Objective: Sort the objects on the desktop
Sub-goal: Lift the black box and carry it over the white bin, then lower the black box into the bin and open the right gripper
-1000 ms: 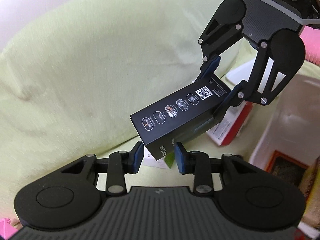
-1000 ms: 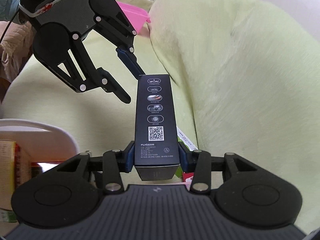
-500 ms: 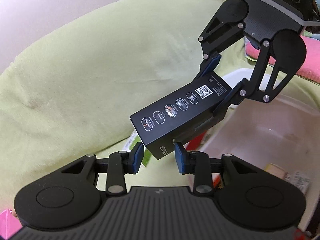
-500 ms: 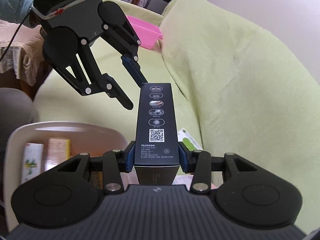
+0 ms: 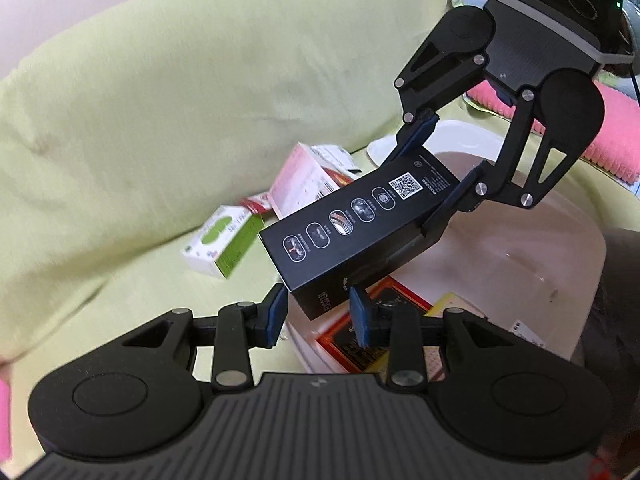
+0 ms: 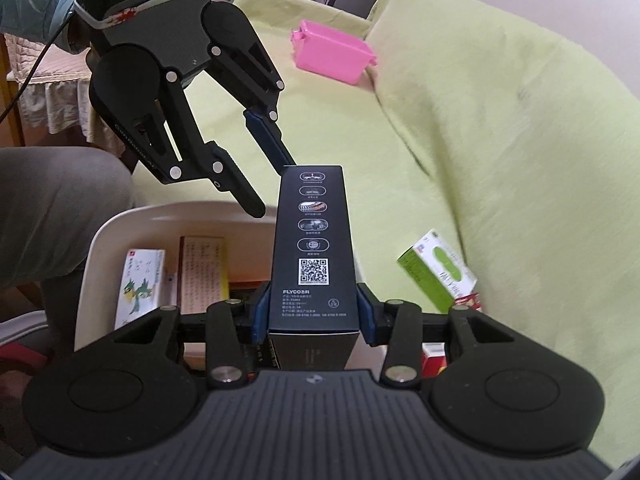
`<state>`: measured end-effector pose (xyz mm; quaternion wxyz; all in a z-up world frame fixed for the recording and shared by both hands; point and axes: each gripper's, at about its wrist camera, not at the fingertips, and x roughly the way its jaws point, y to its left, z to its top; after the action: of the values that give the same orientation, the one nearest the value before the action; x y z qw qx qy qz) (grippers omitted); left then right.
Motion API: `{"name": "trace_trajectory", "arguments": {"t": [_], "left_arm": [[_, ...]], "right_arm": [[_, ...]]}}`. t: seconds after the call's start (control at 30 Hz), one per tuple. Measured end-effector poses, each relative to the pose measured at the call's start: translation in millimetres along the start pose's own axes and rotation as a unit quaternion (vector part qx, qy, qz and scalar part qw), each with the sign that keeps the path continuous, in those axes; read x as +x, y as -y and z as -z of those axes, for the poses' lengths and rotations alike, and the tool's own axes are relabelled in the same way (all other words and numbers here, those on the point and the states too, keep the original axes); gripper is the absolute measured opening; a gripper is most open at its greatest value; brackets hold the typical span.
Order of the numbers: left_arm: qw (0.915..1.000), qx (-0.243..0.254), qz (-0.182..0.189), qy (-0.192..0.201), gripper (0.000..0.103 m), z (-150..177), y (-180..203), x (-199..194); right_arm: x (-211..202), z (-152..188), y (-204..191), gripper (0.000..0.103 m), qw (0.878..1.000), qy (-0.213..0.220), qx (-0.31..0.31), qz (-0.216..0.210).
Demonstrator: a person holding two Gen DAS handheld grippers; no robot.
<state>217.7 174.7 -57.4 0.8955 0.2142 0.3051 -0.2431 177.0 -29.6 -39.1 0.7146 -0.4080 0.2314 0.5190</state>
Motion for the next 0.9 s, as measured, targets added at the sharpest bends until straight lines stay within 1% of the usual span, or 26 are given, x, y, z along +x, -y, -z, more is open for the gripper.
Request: {"name": "trace_trajectory", "arguments": {"t": [0.07,0.17,0.2,0.23,0.3,0.5,0.67,0.77,0.87,0.9], "left_arm": [[1.0000,-0.008,0.000,-0.004,0.040,7.7,-1.9,-1.9],[0.9999,-0.015,0.000,-0.007,0.040,21.4,12.6,7.9],[0.9998,-0.017,0.000,-0.007,0.040,25.9,22.4,2.1],[0.9998,-0.019,0.000,-0.008,0.040,35.6,44.5,-13.8],[0.9997,-0.020,-0.001,-0.010,0.040,36.7,50.0,-21.4],[0.9995,-0.022,0.002,-0.022,0.040,40.0,53.7,-12.4],[0.9995,-0.020,0.010,-0.020,0.039,41.5,61.2,-8.1],[0.9994,-0.020,0.013,-0.024,0.039,42.5,68.0,-4.6],[0.9993,-0.026,0.017,-0.022,0.039,43.0,73.1,-5.6],[0.9992,-0.028,0.018,-0.020,0.039,43.1,74.4,-6.5]], "right_arm": [[4.5,3.6,-0.1,0.039,1.000,0.000,0.000,-0.005],[11.0,8.1,1.1,0.039,1.000,0.001,0.001,-0.013],[13.5,9.4,3.0,0.039,1.000,0.000,0.001,-0.016],[14.5,11.0,3.9,0.039,1.000,0.001,0.001,-0.018],[16.8,14.6,6.2,0.039,1.000,0.006,0.003,-0.027],[30.5,29.4,11.6,0.039,0.999,0.010,0.003,-0.043],[44.8,41.6,13.4,0.039,0.999,0.010,-0.005,-0.052],[56.7,47.7,14.6,0.039,0.999,0.000,-0.008,-0.048],[68.7,53.8,13.7,0.041,0.999,-0.034,-0.011,-0.032],[69.2,55.7,13.4,0.042,0.999,-0.036,-0.008,-0.027]]}}
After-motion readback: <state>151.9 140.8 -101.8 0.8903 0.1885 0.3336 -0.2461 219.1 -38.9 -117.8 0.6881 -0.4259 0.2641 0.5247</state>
